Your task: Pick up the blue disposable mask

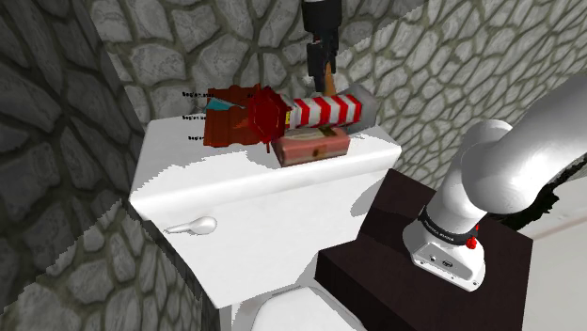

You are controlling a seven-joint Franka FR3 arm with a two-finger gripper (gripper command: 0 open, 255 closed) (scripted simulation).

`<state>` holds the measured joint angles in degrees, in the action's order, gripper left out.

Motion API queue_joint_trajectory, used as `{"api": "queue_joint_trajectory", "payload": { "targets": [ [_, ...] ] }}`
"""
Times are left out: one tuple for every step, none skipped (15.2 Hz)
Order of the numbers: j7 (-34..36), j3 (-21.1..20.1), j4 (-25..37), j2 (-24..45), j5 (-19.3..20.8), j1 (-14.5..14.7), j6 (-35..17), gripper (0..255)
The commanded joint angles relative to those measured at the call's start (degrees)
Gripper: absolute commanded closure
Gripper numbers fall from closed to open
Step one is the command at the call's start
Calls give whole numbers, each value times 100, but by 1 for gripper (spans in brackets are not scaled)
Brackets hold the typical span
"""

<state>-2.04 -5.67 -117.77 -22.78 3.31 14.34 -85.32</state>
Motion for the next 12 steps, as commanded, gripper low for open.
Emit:
{"api": "queue_joint_trajectory", "payload": {
  "targets": [
    [-284, -109, 243, 204, 29, 165, -568, 0],
    [-370, -170, 387, 322, 42, 233, -584, 0],
    [-456, -235, 531, 438, 57, 297, -599, 0],
    [-542, -300, 675, 550, 74, 361, -611, 0],
    [-626, -367, 817, 661, 93, 425, -620, 0],
    [-710, -435, 959, 769, 114, 488, -628, 0],
    [-792, -503, 1101, 874, 137, 552, -634, 0],
    [-874, -572, 1241, 977, 162, 615, -638, 0],
    [-955, -642, 1379, 1078, 189, 679, -641, 0],
    [-1036, -713, 1517, 1177, 217, 742, -642, 0],
    [-1115, -785, 1653, 1273, 248, 806, -642, 0],
    [-1195, -858, 1787, 1367, 280, 870, -641, 0]
  ]
}}
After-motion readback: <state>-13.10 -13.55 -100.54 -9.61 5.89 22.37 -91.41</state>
